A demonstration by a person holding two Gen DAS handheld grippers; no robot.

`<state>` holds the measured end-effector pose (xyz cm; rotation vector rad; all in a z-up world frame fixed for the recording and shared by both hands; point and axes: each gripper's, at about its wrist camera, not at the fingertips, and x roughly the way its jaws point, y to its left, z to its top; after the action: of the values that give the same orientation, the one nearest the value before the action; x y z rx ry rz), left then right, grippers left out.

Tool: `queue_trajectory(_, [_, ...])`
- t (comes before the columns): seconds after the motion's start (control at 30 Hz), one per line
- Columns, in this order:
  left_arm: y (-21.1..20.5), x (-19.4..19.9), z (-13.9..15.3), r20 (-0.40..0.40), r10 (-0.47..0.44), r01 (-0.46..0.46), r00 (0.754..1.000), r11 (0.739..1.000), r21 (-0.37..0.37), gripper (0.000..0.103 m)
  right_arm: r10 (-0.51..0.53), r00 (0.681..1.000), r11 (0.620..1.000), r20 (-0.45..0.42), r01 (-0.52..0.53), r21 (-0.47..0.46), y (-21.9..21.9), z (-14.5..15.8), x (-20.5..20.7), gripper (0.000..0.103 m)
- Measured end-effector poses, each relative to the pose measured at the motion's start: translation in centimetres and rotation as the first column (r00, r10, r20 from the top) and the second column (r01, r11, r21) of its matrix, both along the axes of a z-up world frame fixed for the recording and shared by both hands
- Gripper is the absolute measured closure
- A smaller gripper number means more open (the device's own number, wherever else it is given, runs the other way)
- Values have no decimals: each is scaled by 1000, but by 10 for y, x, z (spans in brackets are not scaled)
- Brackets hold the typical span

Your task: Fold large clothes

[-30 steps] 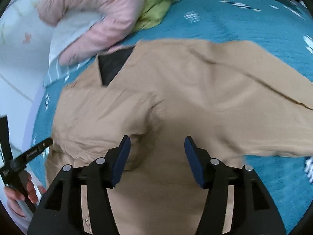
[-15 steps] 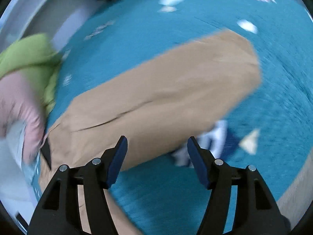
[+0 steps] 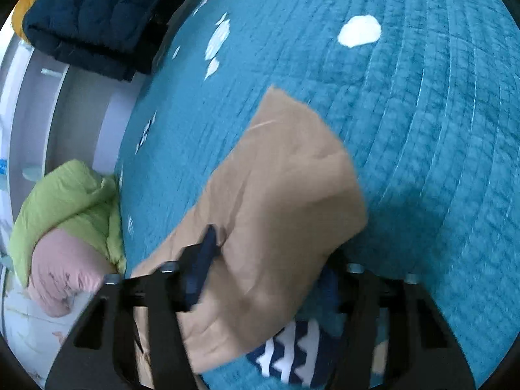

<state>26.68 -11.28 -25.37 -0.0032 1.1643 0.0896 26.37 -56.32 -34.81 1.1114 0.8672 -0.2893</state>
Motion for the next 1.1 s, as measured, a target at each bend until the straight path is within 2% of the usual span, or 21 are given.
queue_trajectory(0.03, [-8, 4, 2, 10, -13, 13, 1000, 1000, -1, 45, 4, 1000, 1000, 0, -4, -10, 0, 1, 0, 74])
queue_trajectory(0.13, [-28, 15, 5, 20, -48, 49, 999, 999, -14, 46, 16, 1000, 1000, 6, -16, -19, 5, 5, 10, 83])
queue_trajectory(0.17, [-33, 18, 6, 22, -59, 59, 998, 998, -27, 51, 22, 1000, 999, 11, -22, -36, 6, 9, 12, 84])
queue_trajectory(0.2, [-42, 22, 8, 26, -75, 76, 997, 996, -45, 64, 24, 1000, 998, 13, -23, -52, 9, 13, 16, 85])
queue_trajectory(0.37, [-85, 39, 9, 54, -178, 181, 983, 981, -73, 91, 64, 998, 984, 30, -58, -168, 22, 42, 22, 86])
queue_trajectory(0.43, [-97, 47, 4, 38, -200, 203, 979, 977, -68, 91, 79, 996, 975, 40, -69, -210, 27, 50, 20, 86])
queue_trajectory(0.57, [-121, 57, -8, 7, -236, 234, 972, 962, -141, 91, 115, 991, 959, 72, -93, -267, 34, 68, 11, 86])
queue_trajectory(0.67, [-143, 61, -23, 12, -286, 285, 958, 954, -89, 91, 110, 990, 955, 86, -82, -284, 37, 73, 7, 86])
queue_trajectory(0.73, [-151, 70, -49, -61, -285, 284, 956, 958, -30, 92, 122, 988, 951, 93, -90, -295, 39, 77, 3, 86])
queue_trajectory(0.77, [-150, 76, -69, -108, -264, 260, 958, 964, -54, 92, 129, 987, 949, 94, -96, -300, 40, 78, 1, 86])
queue_trajectory(0.8, [-146, 80, -78, -94, -244, 238, 965, 969, -71, 92, 143, 985, 949, 100, -108, -298, 43, 79, 1, 86])
queue_trajectory(0.93, [-143, 82, -78, -81, -244, 237, 966, 968, -85, 92, 169, 976, 941, 136, -119, -316, 56, 98, -1, 86])
queue_trajectory(1.03, [-139, 84, -80, -77, -241, 232, 968, 967, -103, 92, 208, 957, 942, 204, -139, -307, 70, 119, -2, 86])
queue_trajectory(1.1, [-138, 87, -81, -70, -235, 228, 969, 969, -98, 92, 251, 939, 925, 236, -161, -344, 87, 138, -3, 86])
